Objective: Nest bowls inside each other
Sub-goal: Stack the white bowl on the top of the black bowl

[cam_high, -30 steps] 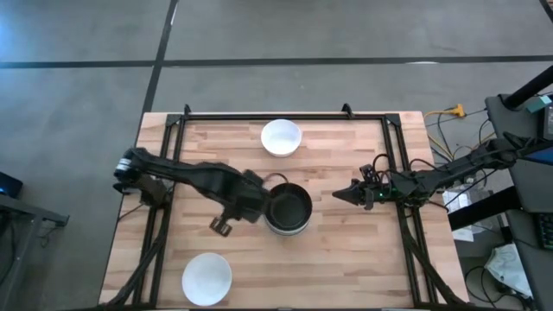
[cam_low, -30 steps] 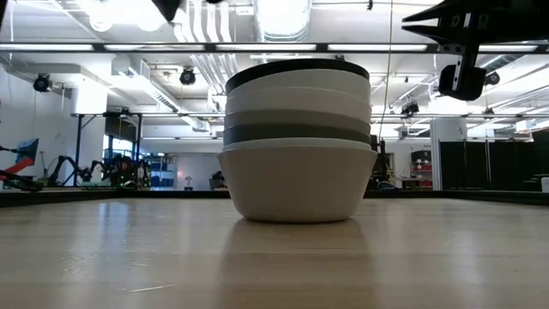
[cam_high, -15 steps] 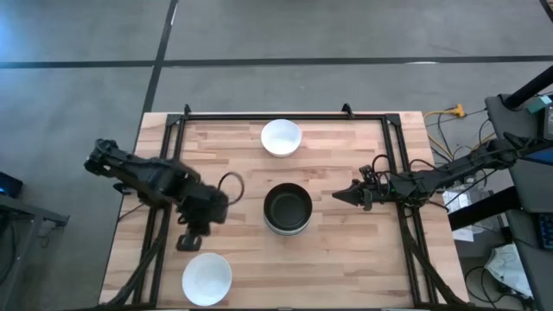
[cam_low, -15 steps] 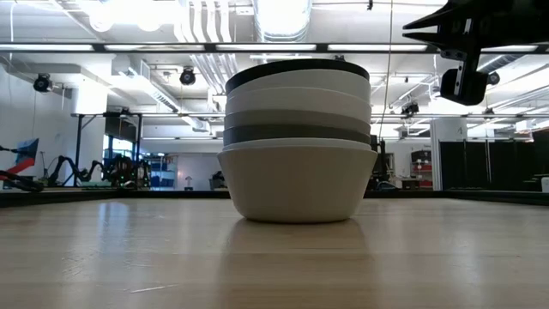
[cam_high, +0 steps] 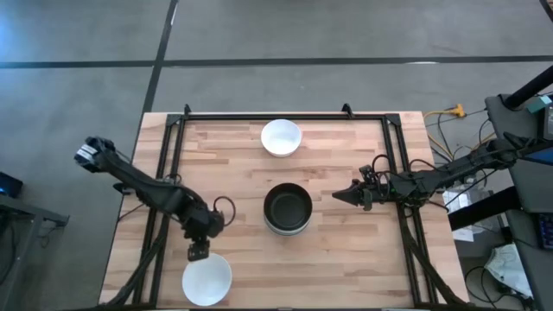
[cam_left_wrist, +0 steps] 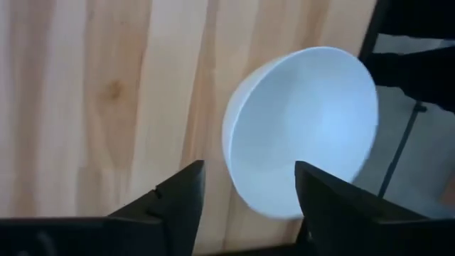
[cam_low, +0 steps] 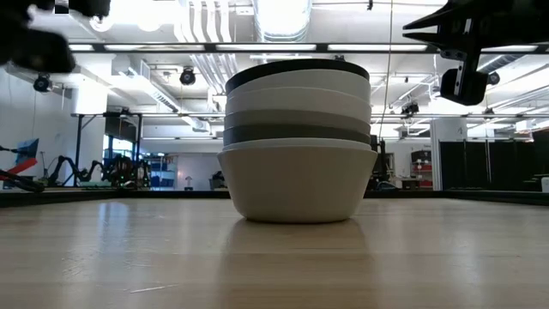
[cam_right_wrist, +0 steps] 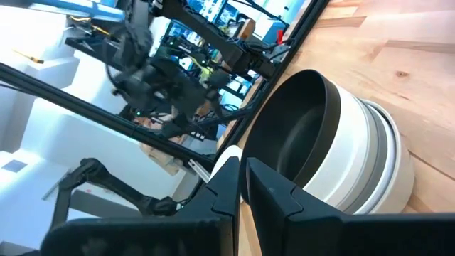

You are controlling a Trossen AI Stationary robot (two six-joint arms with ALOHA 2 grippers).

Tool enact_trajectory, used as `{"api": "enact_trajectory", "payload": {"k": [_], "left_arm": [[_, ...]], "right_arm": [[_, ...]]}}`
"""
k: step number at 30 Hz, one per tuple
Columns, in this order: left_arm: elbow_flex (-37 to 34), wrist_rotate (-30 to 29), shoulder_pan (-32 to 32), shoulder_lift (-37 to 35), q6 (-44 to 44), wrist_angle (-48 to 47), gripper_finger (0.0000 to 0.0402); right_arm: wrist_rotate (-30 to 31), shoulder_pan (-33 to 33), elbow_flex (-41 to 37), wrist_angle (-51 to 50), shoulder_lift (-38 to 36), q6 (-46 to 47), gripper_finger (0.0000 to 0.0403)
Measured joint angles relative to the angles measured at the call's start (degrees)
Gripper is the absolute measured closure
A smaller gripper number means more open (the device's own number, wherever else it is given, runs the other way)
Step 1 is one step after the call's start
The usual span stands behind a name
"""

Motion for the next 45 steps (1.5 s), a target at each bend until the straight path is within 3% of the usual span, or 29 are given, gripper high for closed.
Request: {"api": "enact_trajectory", "payload": {"k": [7,20,25,32,39,45], "left_arm": [[-9.06,0.00,-2.01,2.91,-5.21,10.42,0.0197],[-11.55,-0.13,-2.18,9.93,-6.24,22.34,0.0204],[-11.57,0.55,-2.18,12.24,-4.59,22.37,0.0259],[-11.46,2.07,-1.96,12.00,-3.35,21.78,0.0389],[-8.31,3.00,-0.09,6.97,-3.51,18.71,0.0400],[-0.49,-3.25,4.10,2.74,-3.07,10.39,0.0401]], "right_arm": [[-0.49,0.00,0.00,0.02,0.01,0.28,0.0380],[-0.61,0.02,0.00,-0.28,0.00,-0.50,0.0380],[-2.56,0.02,0.00,-0.29,0.00,-0.55,0.0380],[-3.61,0.02,0.00,-0.34,0.00,-0.81,0.0380],[-3.61,0.02,0.00,-0.22,0.00,-1.14,0.0380],[-3.54,-0.02,1.11,0.14,0.00,-4.84,0.0380]]}}
